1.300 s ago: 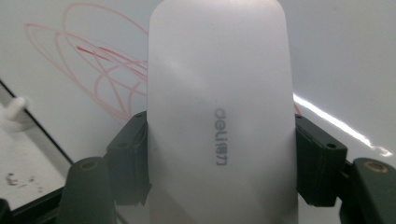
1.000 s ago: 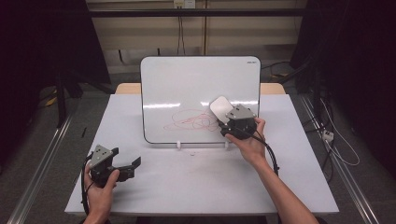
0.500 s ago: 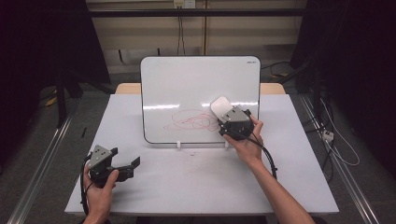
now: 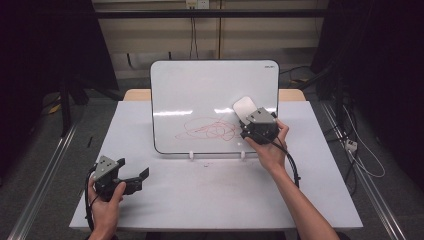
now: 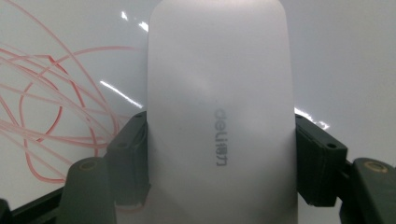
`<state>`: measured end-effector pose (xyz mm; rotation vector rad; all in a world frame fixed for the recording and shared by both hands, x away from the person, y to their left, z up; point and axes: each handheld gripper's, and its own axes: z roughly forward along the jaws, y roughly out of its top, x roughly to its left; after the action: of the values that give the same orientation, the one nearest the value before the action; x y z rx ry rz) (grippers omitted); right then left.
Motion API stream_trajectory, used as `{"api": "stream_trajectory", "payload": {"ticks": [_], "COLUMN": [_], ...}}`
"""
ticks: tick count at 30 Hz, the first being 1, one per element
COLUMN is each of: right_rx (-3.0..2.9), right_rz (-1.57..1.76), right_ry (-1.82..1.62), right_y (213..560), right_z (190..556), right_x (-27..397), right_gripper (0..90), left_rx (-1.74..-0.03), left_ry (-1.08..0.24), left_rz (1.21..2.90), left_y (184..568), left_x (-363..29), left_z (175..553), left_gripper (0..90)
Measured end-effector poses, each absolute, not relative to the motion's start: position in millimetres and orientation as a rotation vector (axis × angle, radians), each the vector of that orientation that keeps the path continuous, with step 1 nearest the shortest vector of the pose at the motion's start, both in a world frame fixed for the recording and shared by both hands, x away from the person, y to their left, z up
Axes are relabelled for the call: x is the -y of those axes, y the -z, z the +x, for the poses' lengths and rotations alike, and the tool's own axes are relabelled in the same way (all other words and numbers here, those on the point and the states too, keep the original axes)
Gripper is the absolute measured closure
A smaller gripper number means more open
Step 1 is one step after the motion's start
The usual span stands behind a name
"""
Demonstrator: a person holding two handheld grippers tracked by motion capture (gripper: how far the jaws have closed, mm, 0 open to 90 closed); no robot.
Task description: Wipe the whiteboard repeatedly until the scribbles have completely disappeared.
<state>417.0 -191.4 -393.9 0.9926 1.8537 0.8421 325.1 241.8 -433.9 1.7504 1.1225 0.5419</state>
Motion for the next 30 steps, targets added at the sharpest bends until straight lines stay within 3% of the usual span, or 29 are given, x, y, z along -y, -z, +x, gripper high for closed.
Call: {"api": "stream_trajectory", "payload": {"ticks": [30], "right_rx": [-1.934], "right_rz": [0.889], "right_ry": [-0.780], "right_y": [414], "right_z": [402], "right_x": [154], "right_gripper": [31.4], "left_rx": [-1.103], "left_ry": [-0.543], "left_rz": [1.768], "left_y": [433], "left_x": [-239], "left_z": [326], "left_gripper": [5.6]}}
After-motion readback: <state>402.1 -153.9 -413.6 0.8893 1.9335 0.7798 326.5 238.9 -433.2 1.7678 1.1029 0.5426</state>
